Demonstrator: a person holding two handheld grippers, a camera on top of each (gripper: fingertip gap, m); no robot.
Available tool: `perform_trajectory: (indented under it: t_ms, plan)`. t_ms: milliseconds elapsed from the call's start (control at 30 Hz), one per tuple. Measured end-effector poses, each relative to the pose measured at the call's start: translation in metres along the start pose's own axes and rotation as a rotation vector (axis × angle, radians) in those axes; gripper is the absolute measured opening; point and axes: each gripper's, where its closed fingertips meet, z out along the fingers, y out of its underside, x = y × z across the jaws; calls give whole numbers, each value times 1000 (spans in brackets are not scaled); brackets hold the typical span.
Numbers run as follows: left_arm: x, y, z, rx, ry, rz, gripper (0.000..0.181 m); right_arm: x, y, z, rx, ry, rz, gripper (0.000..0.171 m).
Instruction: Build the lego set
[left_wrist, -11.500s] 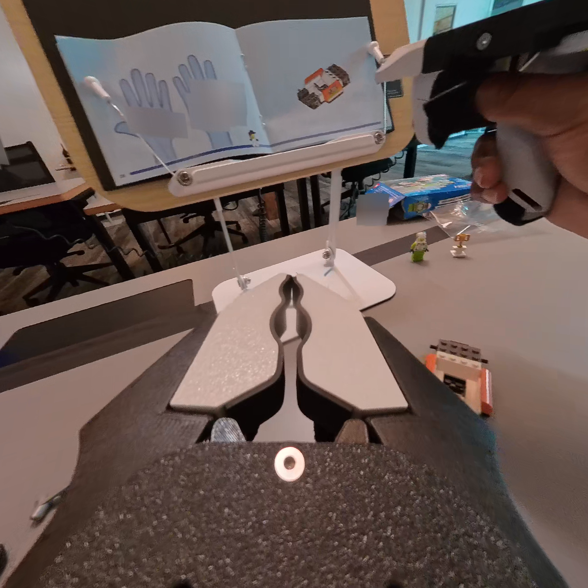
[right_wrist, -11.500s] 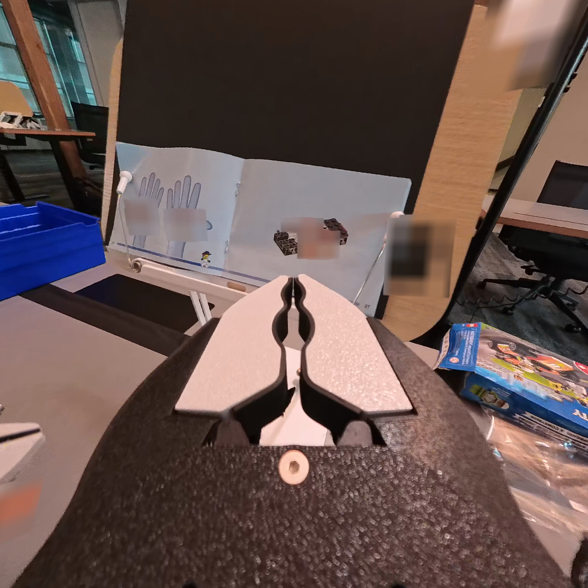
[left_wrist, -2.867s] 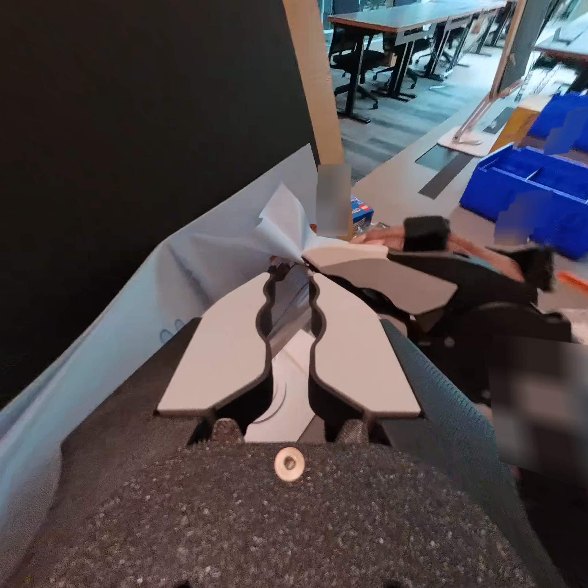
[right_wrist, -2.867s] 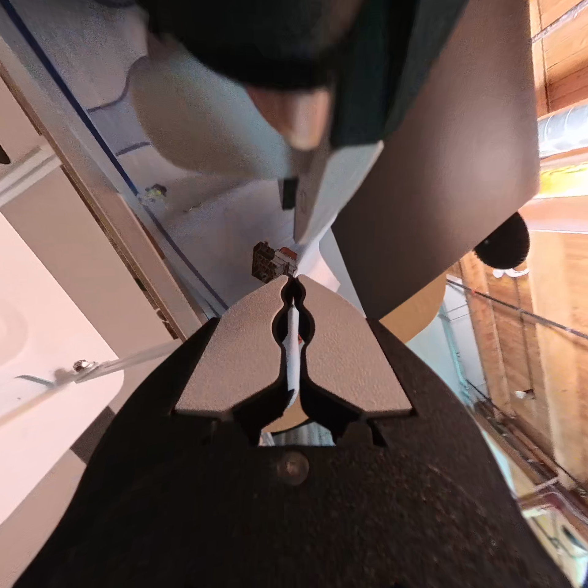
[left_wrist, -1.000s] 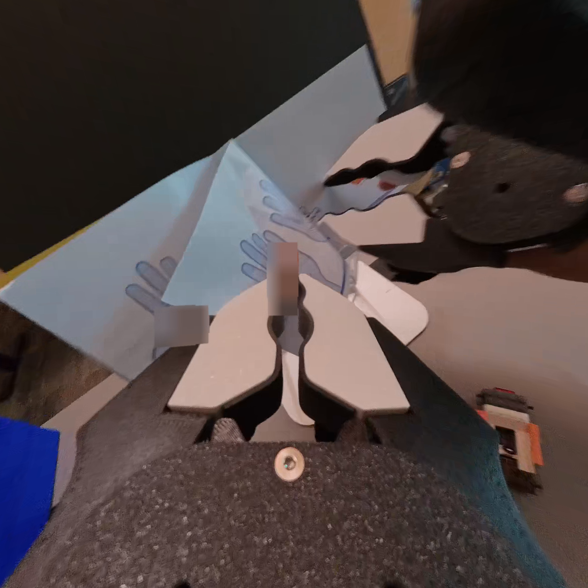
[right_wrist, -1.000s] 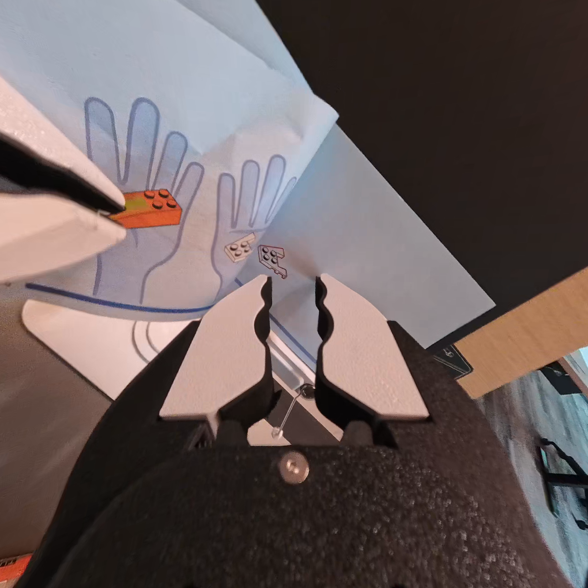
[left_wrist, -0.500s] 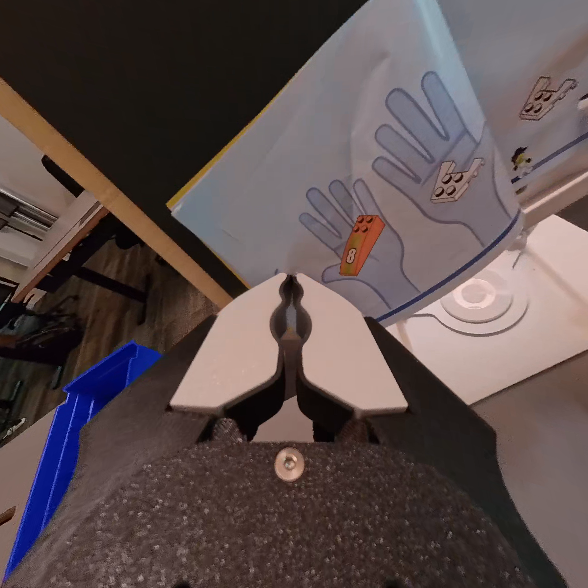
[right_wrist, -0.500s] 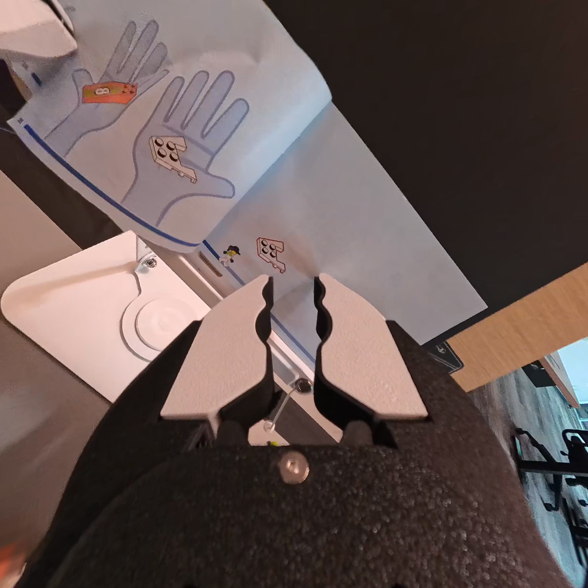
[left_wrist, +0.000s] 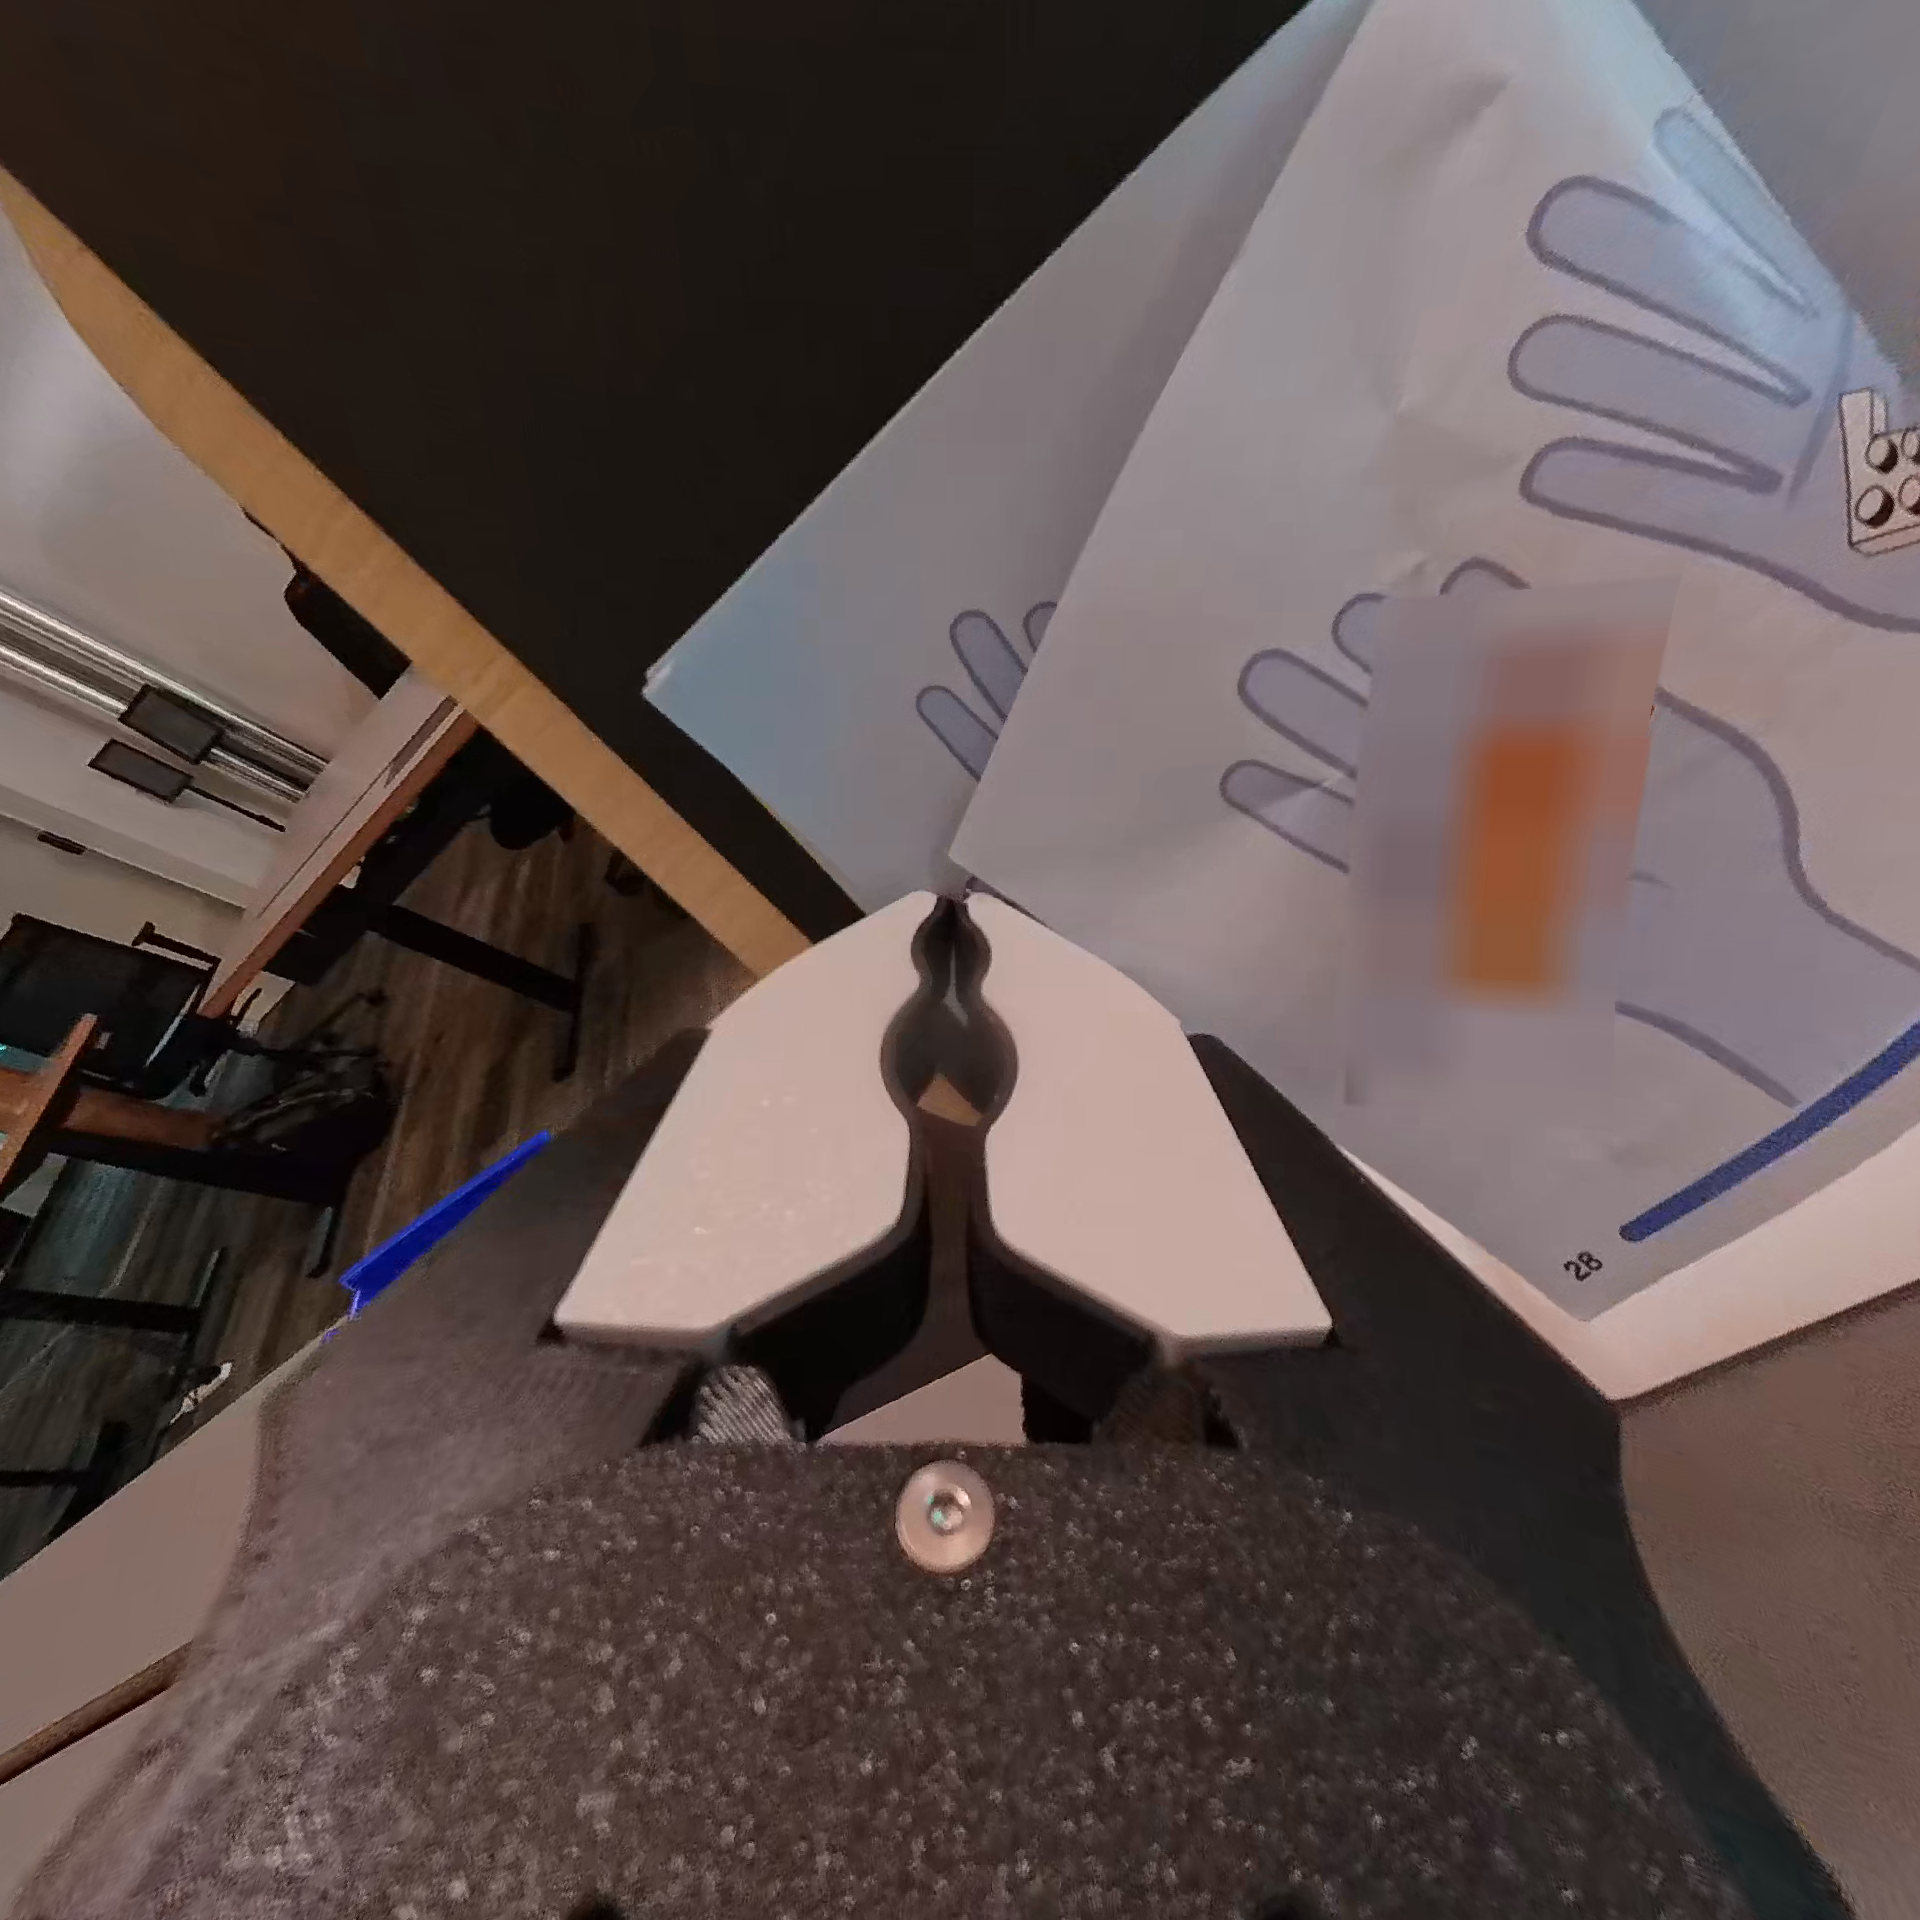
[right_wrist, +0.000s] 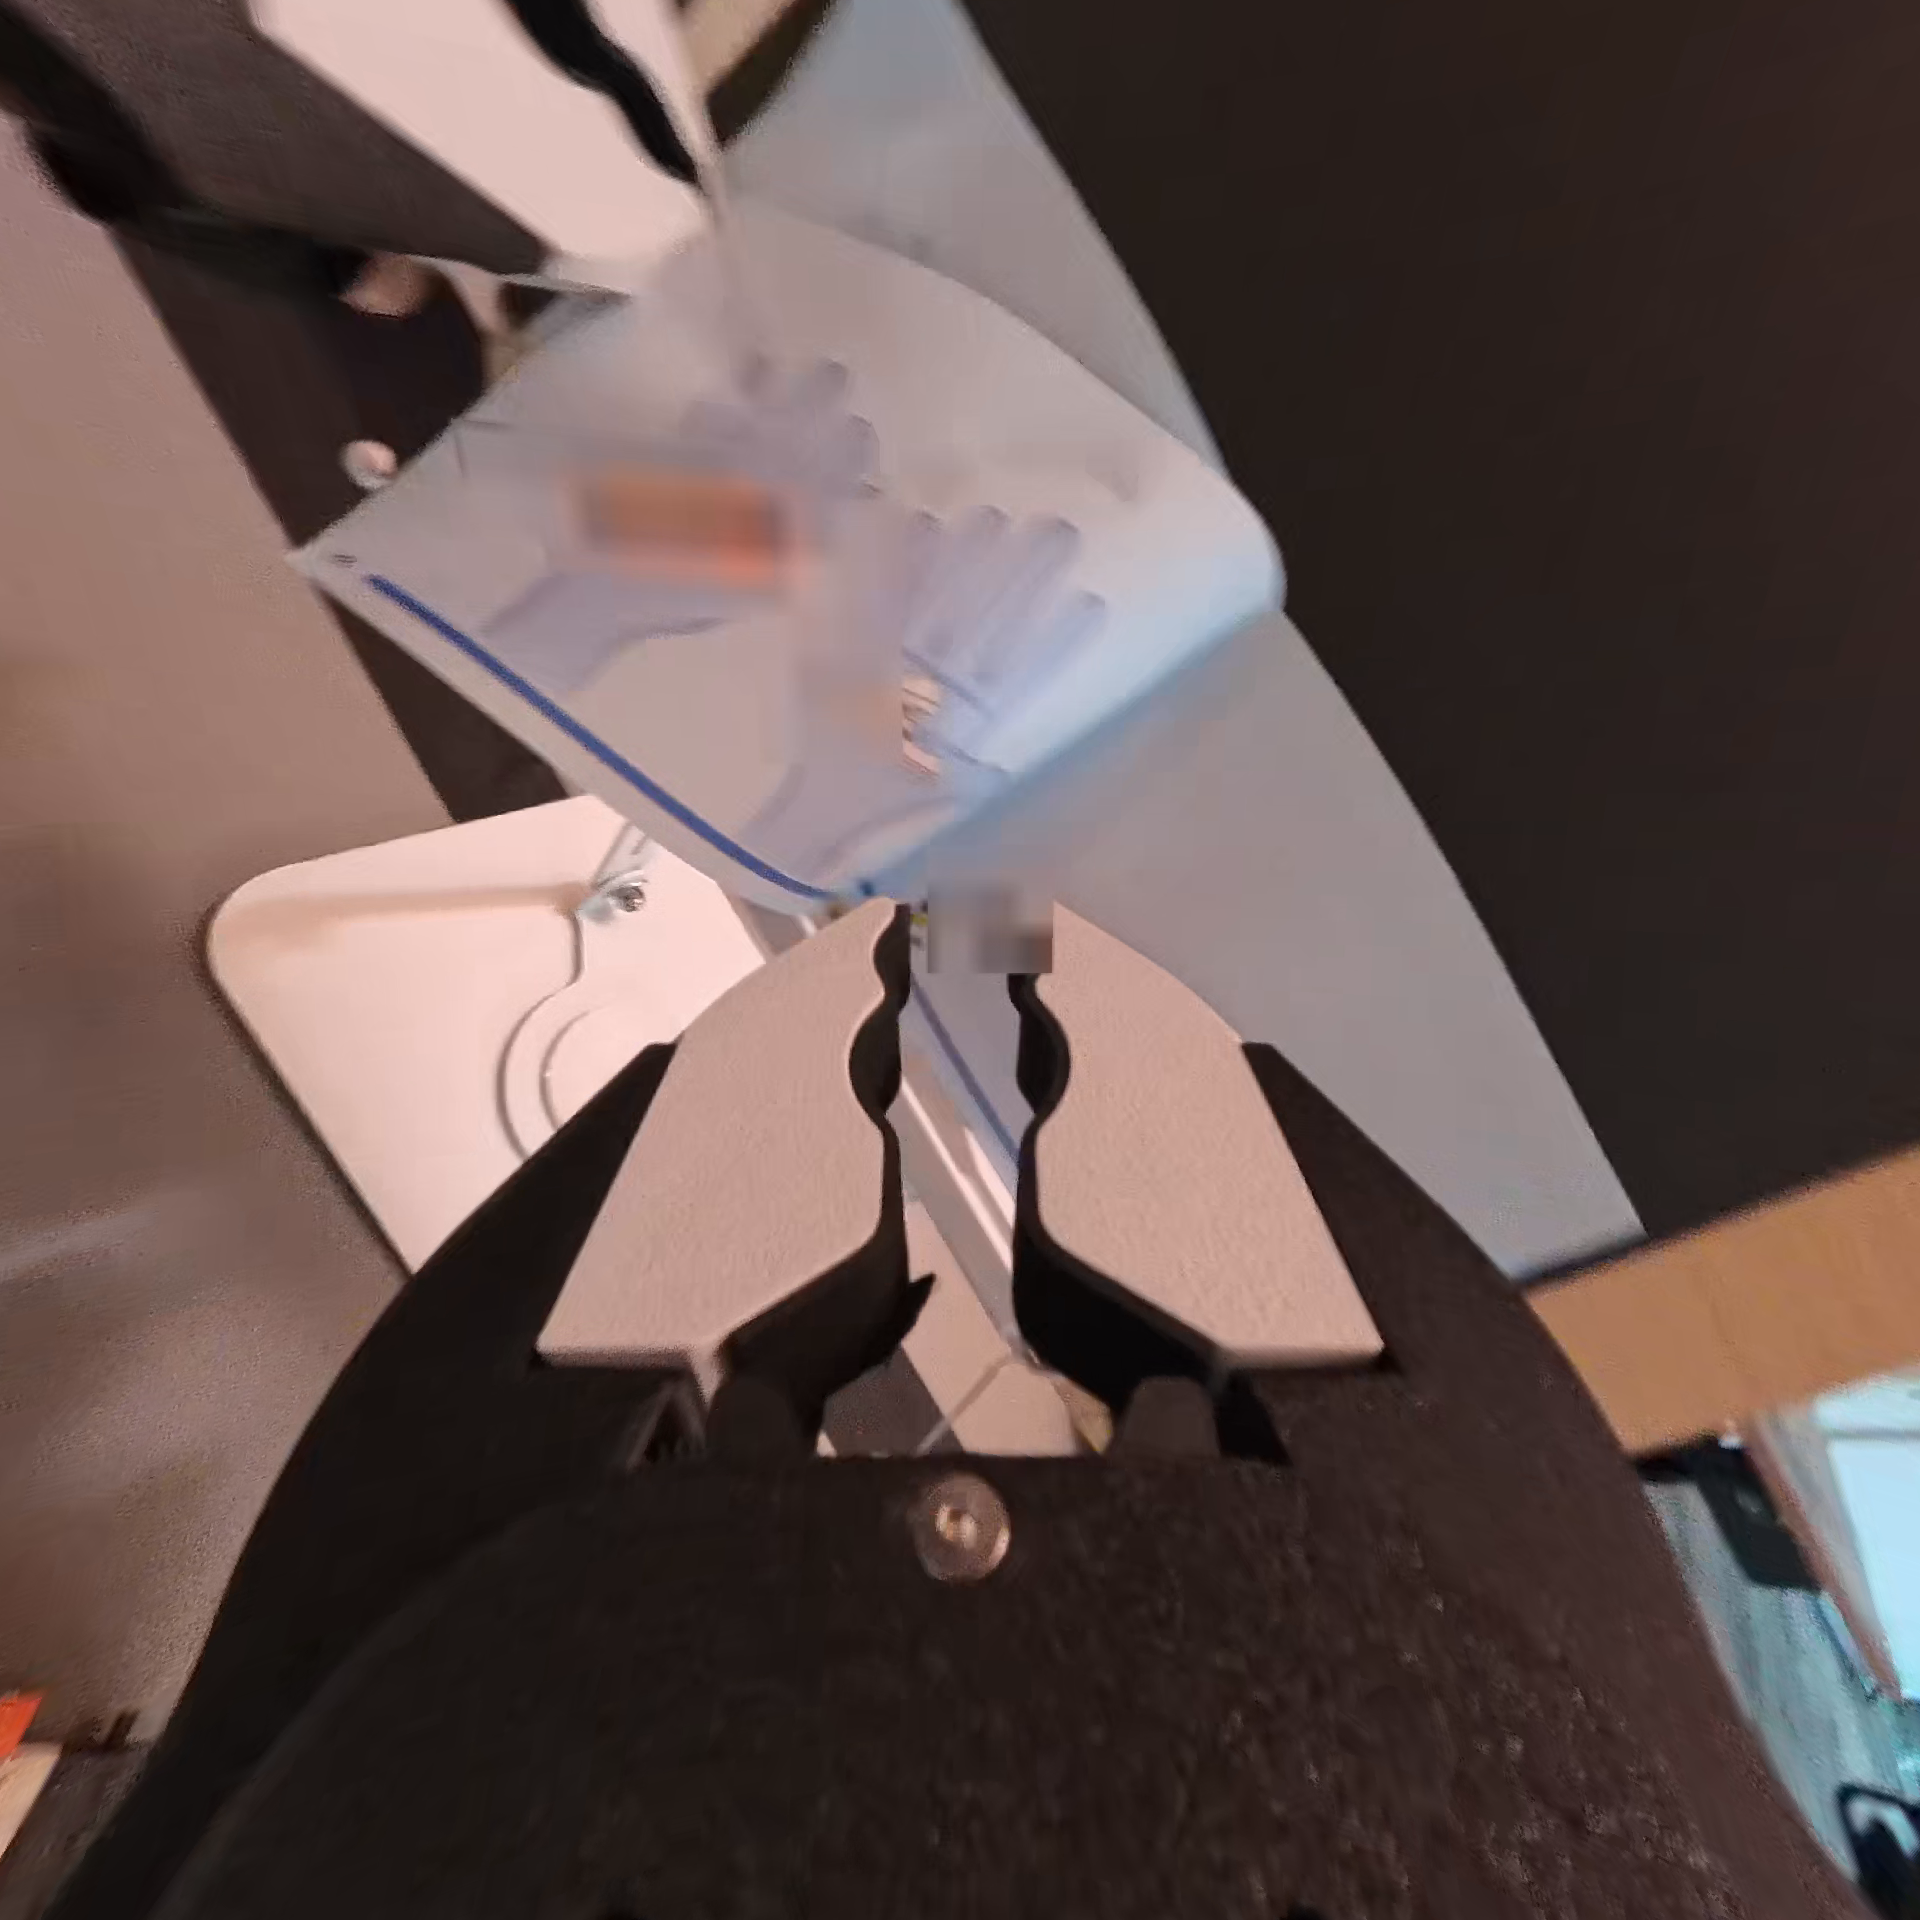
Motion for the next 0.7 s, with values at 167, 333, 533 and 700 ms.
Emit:
perform_trajectory:
  t_ms: [167,333,533,700]
  plan:
    - [-2,1,-3,7,10,0,0,-19,-15,20,-38,-39,-93,22]
    - [-22,-7,-30,63,2,-91,0,-21,-17,29,-61,-34,-81,22]
    - [-6,-39,-73,230,132,-192,0,-20,-16,32,-72,-25,-36,22]
    - [35,-36,-53,180,263,-175,0,-19,-15,33,-72,-27,-21,21]
